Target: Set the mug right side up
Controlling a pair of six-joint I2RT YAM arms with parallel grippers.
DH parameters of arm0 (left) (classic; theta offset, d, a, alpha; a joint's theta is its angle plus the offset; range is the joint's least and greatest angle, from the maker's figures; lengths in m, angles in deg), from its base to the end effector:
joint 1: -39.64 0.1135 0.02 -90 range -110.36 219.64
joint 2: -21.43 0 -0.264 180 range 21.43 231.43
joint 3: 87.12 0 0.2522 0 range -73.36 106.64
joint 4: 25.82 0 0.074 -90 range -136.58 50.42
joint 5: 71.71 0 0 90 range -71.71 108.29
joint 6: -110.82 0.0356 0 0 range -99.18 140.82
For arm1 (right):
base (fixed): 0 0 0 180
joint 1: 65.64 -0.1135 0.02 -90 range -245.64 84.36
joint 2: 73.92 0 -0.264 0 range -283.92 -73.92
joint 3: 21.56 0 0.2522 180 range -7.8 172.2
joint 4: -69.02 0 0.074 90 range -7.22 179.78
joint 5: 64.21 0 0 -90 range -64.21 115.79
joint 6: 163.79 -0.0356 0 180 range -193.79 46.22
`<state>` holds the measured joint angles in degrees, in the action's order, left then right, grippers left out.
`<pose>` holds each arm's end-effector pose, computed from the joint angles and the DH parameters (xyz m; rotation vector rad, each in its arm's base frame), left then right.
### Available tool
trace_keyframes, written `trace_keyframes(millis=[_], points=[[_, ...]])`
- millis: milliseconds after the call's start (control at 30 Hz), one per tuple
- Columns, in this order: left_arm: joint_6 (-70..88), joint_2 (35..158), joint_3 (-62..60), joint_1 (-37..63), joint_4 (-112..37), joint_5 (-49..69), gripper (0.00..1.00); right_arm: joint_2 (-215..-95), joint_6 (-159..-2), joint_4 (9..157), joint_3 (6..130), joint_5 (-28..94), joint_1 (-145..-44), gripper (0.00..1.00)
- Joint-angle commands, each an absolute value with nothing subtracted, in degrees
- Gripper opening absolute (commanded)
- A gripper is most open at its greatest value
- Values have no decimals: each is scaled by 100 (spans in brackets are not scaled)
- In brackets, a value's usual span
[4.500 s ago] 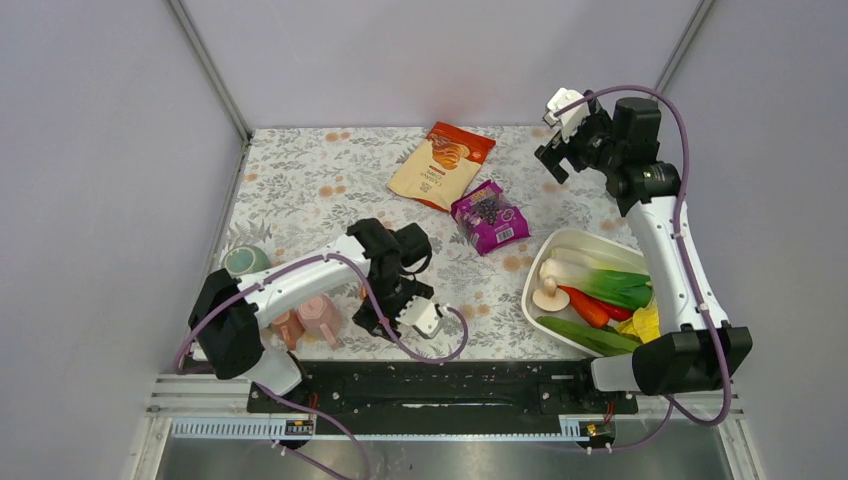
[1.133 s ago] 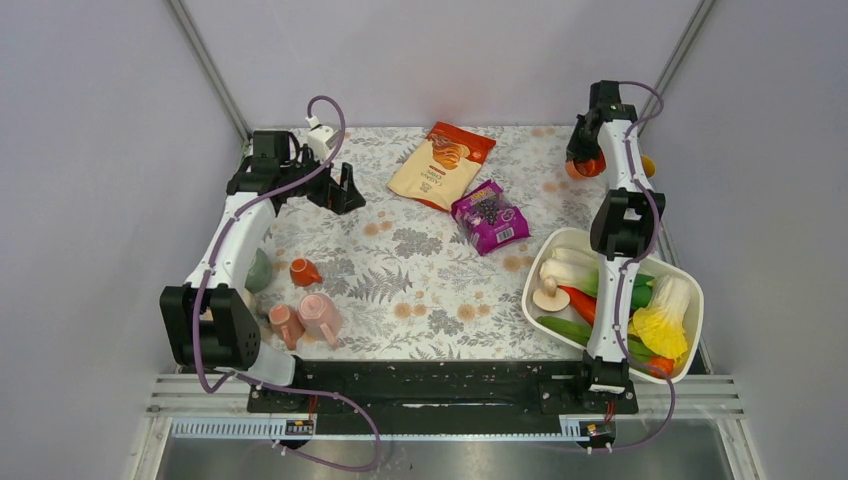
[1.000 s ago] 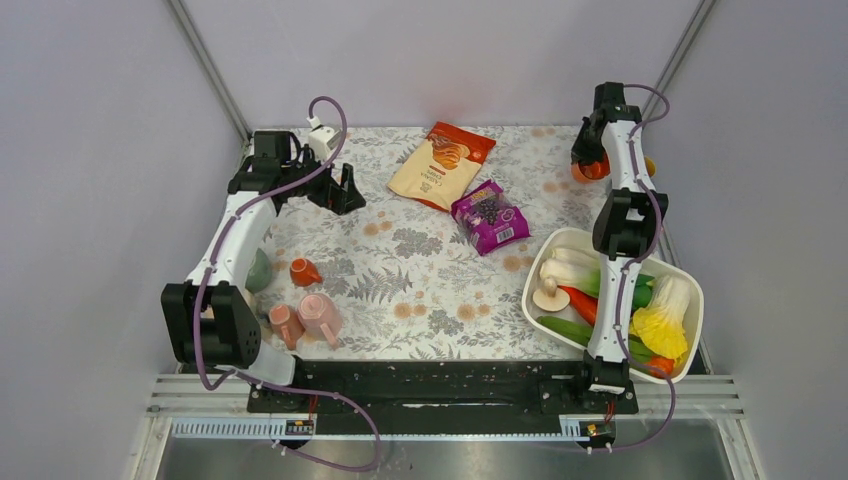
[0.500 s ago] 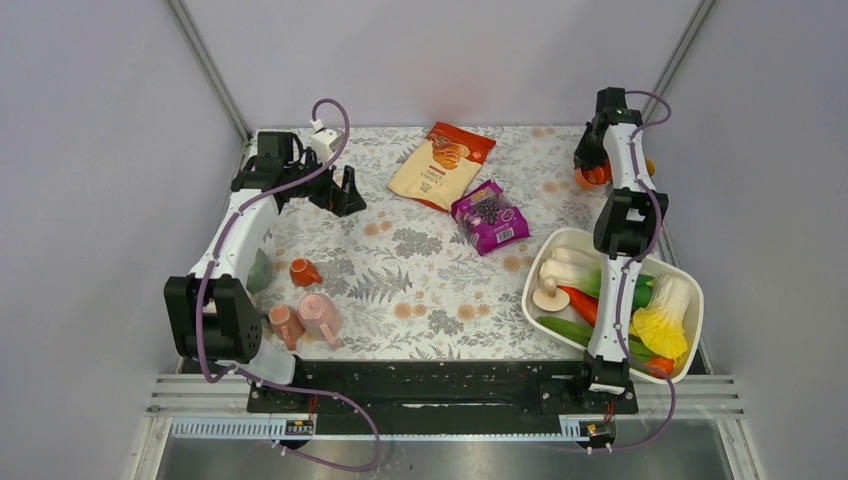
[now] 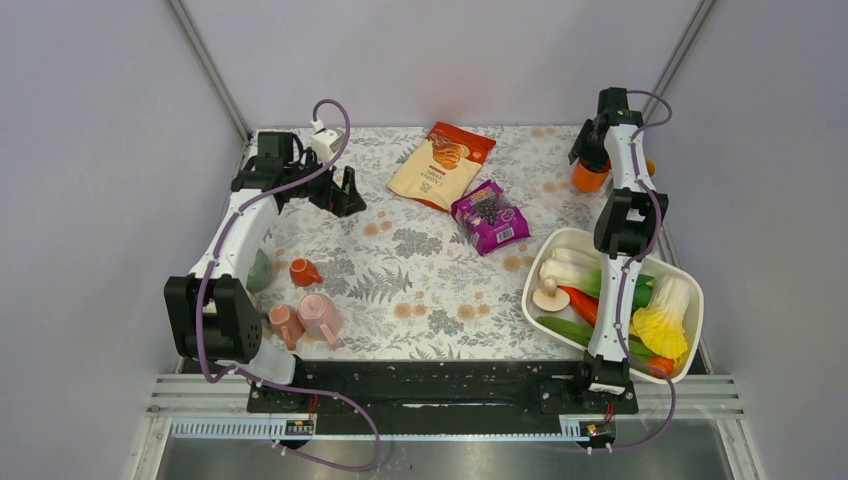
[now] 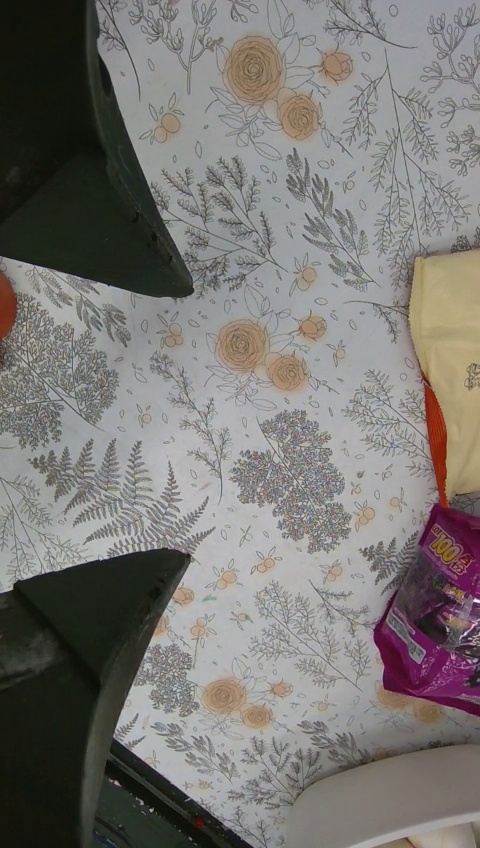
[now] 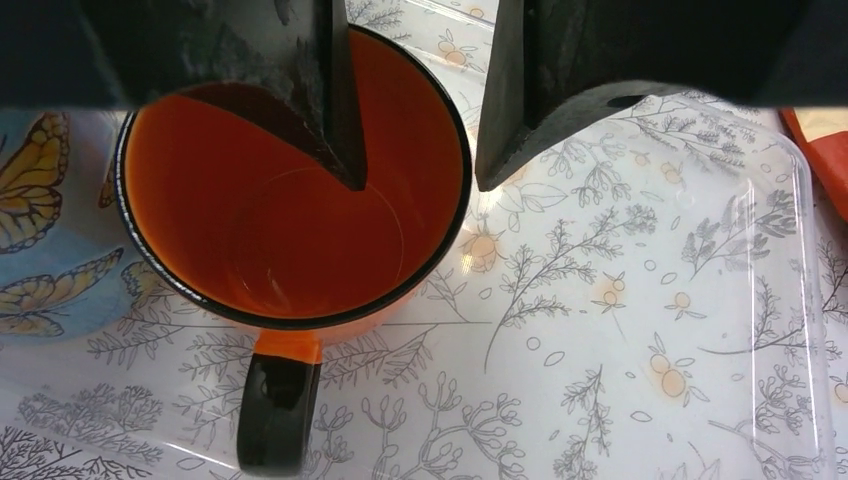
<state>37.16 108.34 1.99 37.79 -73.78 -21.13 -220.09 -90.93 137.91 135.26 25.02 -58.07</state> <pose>0.3277 -0.0332 0.3141 0.6688 2.1366 -0.6738 0.5400 -0.0723 0.2139 0.5585 2.5268 0.0441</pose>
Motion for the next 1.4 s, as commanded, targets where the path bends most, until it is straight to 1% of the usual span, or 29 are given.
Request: trace_keyframes(millis=[0,67,167,233,300,400,433,467,567,667,800,933,1200,1267,1300,1333,1367], points=[[3848,10817,372,3788,-7258,-2283,99,-21771,-8991,13599,13796,2737,-5782,54],[4005,10819,405,3779,-7395,-2386,99,-21627,-8881,13595,13791,2885,-5791,56],[4690,10837,609,3707,-8103,-2641,99,-21278,-8589,13567,13727,3289,-5812,63],[5508,10842,833,3501,-8902,-2566,99,-20964,-8294,13538,13630,3427,-5861,73],[6695,10824,1078,3144,-9957,-2328,98,-20567,-7865,13540,13436,3478,-5958,83],[9244,10770,1389,2472,-12140,-1779,97,-19806,-7269,13519,13004,3541,-6195,97],[9823,10677,1311,2252,-12555,-1521,97,-19547,-7125,13486,12789,3604,-6286,99],[10138,10590,1173,2004,-12771,-1195,98,-19281,-7016,13406,12540,3599,-6381,99],[10618,10462,457,1250,-13114,-338,97,-18515,-6787,13019,11620,3690,-6749,99],[10656,10299,-273,662,-13133,153,97,-17855,-6720,12441,10606,3964,-7037,99],[10324,9778,-1003,147,-12774,327,99,-17239,-6459,11659,9476,3811,-7355,100],[9746,9260,-1851,-423,-11603,873,99,-17086,-6665,11517,9191,4009,-7494,100],[9728,9210,-2959,-488,-10150,2108,95,-16866,-6837,11475,8834,4293,-7678,100],[9712,9297,-3090,-484,-9937,2322,93,-16850,-6862,11447,8801,4338,-7682,100],[9664,9347,-3143,-483,-9793,2467,89,-16852,-6869,11449,8793,4375,-7681,100],[9613,9388,-3184,-483,-9629,2619,84,-16845,-6883,11446,8775,4428,-7680,99],[9572,9430,-3213,-480,-9397,2753,76,-16841,-6884,11439,8766,4476,-7680,99]])
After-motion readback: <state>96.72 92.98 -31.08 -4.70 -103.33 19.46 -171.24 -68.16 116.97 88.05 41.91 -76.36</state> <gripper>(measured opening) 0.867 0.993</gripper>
